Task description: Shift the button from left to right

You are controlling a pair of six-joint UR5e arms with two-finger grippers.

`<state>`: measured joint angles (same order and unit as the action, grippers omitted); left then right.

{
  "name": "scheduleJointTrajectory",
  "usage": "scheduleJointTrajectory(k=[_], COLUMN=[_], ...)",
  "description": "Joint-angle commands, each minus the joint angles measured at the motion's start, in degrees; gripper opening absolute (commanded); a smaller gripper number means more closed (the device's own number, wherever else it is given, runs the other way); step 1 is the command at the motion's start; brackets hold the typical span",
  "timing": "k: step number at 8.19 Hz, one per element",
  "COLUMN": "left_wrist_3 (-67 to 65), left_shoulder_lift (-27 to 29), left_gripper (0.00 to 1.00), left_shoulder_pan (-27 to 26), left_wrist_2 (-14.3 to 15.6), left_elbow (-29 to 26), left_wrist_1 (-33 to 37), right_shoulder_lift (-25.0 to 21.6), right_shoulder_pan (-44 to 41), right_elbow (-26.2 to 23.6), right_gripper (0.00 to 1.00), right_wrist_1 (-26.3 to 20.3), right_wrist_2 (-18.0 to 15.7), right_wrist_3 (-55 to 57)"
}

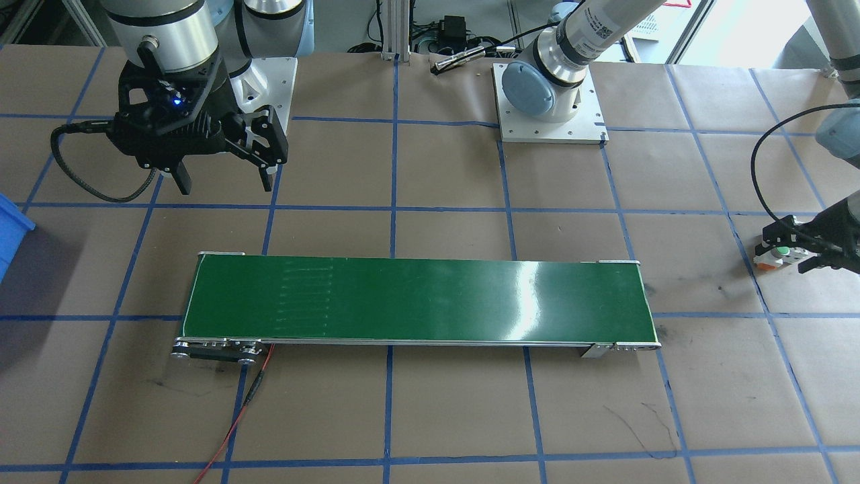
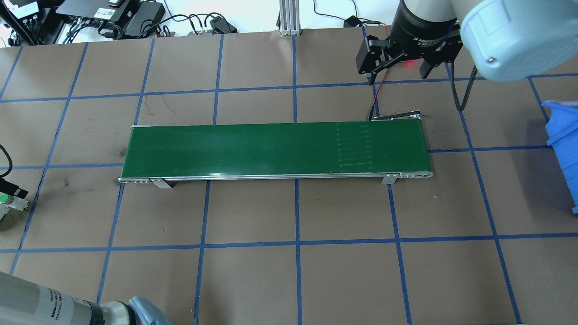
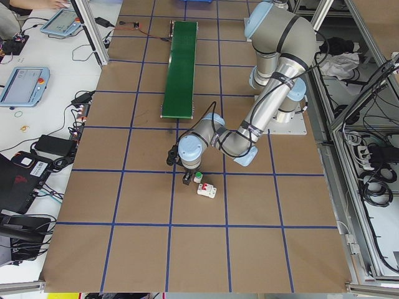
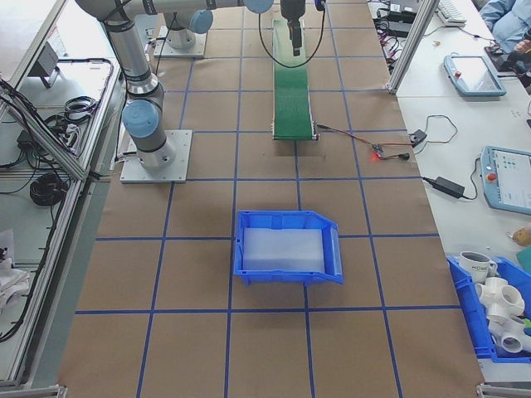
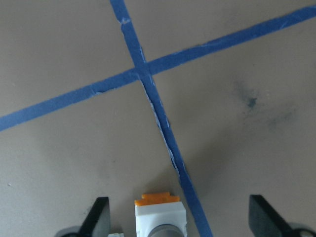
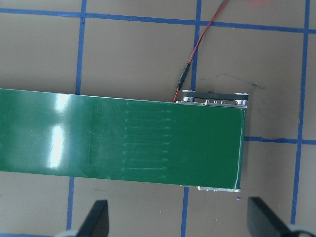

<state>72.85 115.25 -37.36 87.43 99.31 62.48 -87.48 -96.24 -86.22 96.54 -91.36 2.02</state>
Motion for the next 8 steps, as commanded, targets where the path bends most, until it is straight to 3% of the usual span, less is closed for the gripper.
scheduleJointTrajectory(k=[1, 2, 3, 5, 6, 8], left_wrist_3=[-0.16, -0.69, -0.43, -0.34, -0.43, -0.34], left_shoulder_lift=[0.77, 1.20, 1.47, 1.47, 1.47, 0.60], left_gripper=[1.00, 1.00, 0.65, 0.06, 0.00, 0.00], left_shoulder_pan=[0.09, 0.09, 0.09, 0.09, 0.09, 0.00], left_wrist_2=[3.25, 3.36, 3.27, 3.27, 2.75, 3.09], left_elbow=[0.01, 0.01, 0.01, -0.08, -0.17, -0.70], left_wrist_1=[0.19, 0.19, 0.19, 0.19, 0.10, 0.28], right_shoulder_lift=[0.03, 0.03, 0.03, 0.03, 0.03, -0.06], right_shoulder_pan=[0.00, 0.00, 0.00, 0.00, 0.00, 0.09], right_elbow=[0.00, -0.09, -0.09, -0.17, -0.17, -0.09], right_gripper=[1.00, 1.00, 1.00, 1.00, 1.00, 1.00], right_wrist_1=[0.32, 0.41, 0.32, 0.32, 0.32, 0.58], right_wrist_2=[-0.22, -0.31, -0.57, -0.48, -0.57, -0.66], right_wrist_3=[0.00, 0.00, 0.00, 0.00, 0.00, 0.00])
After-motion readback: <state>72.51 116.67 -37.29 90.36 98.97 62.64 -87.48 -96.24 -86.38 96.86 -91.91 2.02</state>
